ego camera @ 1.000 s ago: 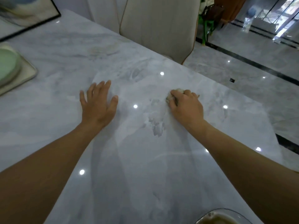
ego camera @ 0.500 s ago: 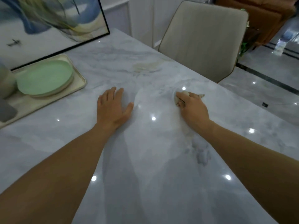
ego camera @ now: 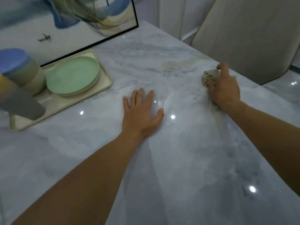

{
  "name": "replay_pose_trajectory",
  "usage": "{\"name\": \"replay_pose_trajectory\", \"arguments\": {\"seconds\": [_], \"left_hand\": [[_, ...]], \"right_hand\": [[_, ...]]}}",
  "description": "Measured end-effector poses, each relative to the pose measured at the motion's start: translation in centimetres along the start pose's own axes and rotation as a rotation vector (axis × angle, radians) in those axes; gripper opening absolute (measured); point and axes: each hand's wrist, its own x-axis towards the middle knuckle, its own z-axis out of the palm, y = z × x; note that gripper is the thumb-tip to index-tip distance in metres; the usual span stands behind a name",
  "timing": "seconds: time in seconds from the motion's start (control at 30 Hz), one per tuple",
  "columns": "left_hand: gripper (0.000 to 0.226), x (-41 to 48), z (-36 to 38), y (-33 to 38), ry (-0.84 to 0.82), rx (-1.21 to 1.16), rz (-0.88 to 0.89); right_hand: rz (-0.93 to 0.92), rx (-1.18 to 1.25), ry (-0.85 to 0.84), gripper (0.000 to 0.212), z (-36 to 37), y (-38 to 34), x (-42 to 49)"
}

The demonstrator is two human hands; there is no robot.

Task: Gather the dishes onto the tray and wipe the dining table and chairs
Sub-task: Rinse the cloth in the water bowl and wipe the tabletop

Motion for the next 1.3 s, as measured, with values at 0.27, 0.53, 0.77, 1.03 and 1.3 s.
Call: {"name": "replay_pose_trajectory", "arguments": {"seconds": [0.27, 0.53, 0.77, 1.03, 1.3], "left_hand": [[0.082, 0.2, -0.3, 0.0, 0.002, -0.017, 0.013], [0.077, 0.3, 0.0, -0.2, 0.029, -0.016, 0.027], [0.078, 0.3, -0.3, 0.0, 0.025, -0.037, 0.024], [0.077, 0.3, -0.3, 0.0, 0.038, -0.035, 0.026], [0.075, 0.4, -0.3, 0.0, 0.017, -0.039, 0.025]], "right_hand": [[-0.066, -0.022, 0.023, 0.011, 1.6, -1.5, 5.6], [-0.05, -0.043, 0.012, 0.019, 2.1, -2.4, 8.9], [-0.072, -0.004, -0.02, 0.029, 3.0, -3.8, 11.4], [-0.132, -0.021, -0.125, 0.036, 3.6, -5.0, 12.5], [-0.18, -0.05, -0.239, 0.035, 5.6, -8.9, 13.1]]}}
